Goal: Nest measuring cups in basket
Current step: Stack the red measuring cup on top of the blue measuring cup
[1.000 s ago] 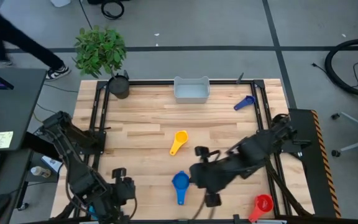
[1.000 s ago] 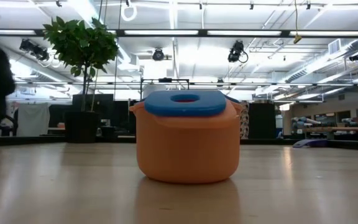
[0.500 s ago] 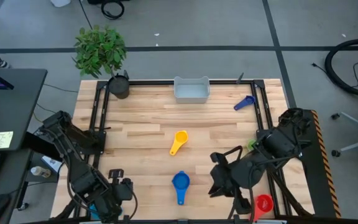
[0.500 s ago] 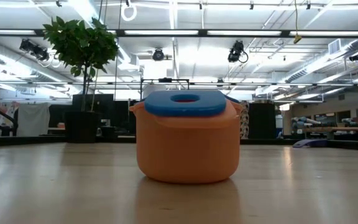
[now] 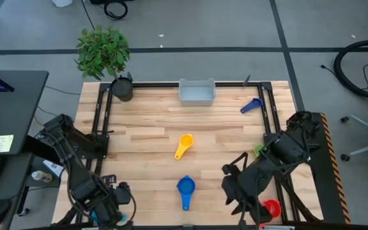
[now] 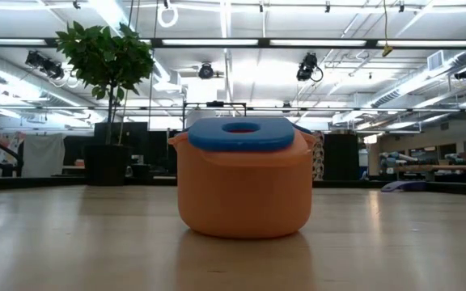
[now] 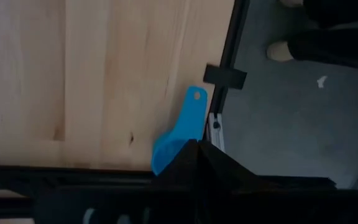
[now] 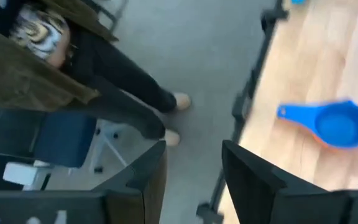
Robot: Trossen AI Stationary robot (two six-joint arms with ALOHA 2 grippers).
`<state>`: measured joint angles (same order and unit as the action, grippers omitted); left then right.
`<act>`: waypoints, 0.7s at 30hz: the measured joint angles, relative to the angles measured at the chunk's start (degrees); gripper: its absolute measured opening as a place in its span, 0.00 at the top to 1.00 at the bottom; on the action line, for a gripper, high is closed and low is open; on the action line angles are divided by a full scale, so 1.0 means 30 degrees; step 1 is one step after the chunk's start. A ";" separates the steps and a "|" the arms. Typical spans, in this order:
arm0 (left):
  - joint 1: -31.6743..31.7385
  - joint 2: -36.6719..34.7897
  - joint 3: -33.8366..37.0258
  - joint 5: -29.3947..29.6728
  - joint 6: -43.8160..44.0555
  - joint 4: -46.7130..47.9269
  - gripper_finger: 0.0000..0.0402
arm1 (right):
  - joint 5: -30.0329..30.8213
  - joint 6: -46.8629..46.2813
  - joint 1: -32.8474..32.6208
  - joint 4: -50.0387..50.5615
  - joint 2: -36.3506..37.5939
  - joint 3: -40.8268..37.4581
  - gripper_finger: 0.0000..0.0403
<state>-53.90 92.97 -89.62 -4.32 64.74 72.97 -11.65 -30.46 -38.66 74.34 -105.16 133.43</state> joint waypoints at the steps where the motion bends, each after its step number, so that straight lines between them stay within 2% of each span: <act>1: -0.0049 0.0000 0.0000 0.0021 0.0206 0.0013 0.96 | -0.0012 -0.0420 -0.0124 0.0838 0.0000 0.0000 0.61; 6: -0.0135 0.0000 0.0000 0.0364 0.0641 0.0028 0.96 | -0.0151 -0.2744 -0.0987 0.4734 -0.0015 -0.0015 0.63; 12: -0.0128 0.0000 0.0000 0.1095 0.0701 0.0028 0.96 | -0.0027 -0.3752 -0.2203 0.5209 -0.0007 -0.0377 0.64; 15: -0.0135 0.0000 0.0000 0.1431 0.0706 0.0028 0.96 | 0.0242 -0.4575 -0.2971 0.5204 -0.0034 -0.1276 0.64; 21: -0.0128 0.0000 0.0000 0.1583 0.0691 0.0024 0.96 | 0.0514 -0.6507 -0.4392 0.5218 -0.0051 -0.4660 0.64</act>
<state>-54.28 92.97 -89.62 0.43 66.81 73.04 -10.10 -49.98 -51.84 89.99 -105.32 119.45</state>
